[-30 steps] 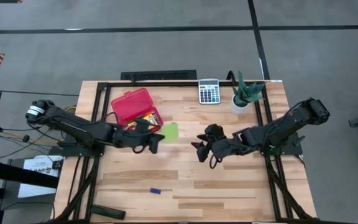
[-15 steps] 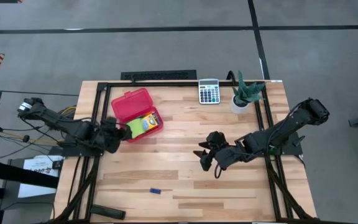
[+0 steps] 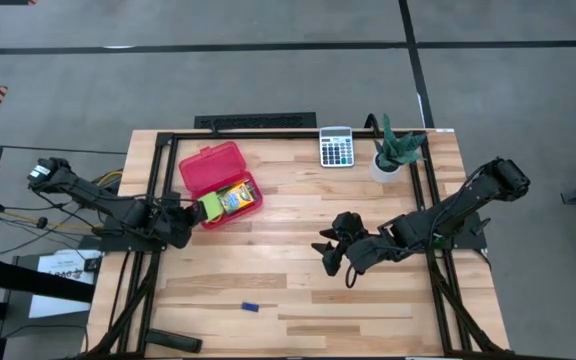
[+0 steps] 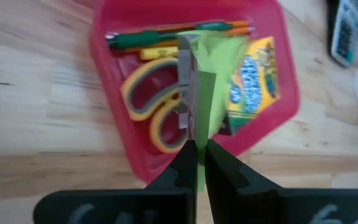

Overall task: Pack school essentials
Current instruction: Put the light green sticky notes into the red supply box

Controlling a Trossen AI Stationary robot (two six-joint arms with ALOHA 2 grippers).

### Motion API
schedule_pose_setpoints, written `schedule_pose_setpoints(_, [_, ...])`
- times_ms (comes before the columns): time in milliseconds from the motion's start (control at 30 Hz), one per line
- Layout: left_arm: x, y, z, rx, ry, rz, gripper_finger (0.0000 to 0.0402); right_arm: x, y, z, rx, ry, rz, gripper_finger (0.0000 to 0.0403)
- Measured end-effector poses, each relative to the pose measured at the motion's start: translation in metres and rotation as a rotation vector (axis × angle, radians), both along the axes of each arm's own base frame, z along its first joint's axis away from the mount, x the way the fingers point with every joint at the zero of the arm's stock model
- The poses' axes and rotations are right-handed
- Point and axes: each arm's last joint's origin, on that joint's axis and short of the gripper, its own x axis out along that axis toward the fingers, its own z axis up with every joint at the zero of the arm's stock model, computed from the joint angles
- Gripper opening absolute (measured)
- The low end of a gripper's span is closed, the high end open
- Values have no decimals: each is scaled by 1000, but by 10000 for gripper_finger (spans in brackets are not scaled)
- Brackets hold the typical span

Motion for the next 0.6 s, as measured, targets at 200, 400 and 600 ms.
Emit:
schedule_pose_setpoints(200, [5, -1, 1, 22, -64, -2, 5, 0, 0, 0, -7, 1, 2, 237])
schedule_pose_setpoints(400, [7, -1, 2, 31, -83, -3, 2, 0, 0, 0, -8, 1, 2, 237])
schedule_pose_setpoints(600, [7, -2, 1, 33, -59, -35, 2, 0, 0, 0, -10, 2, 3, 237])
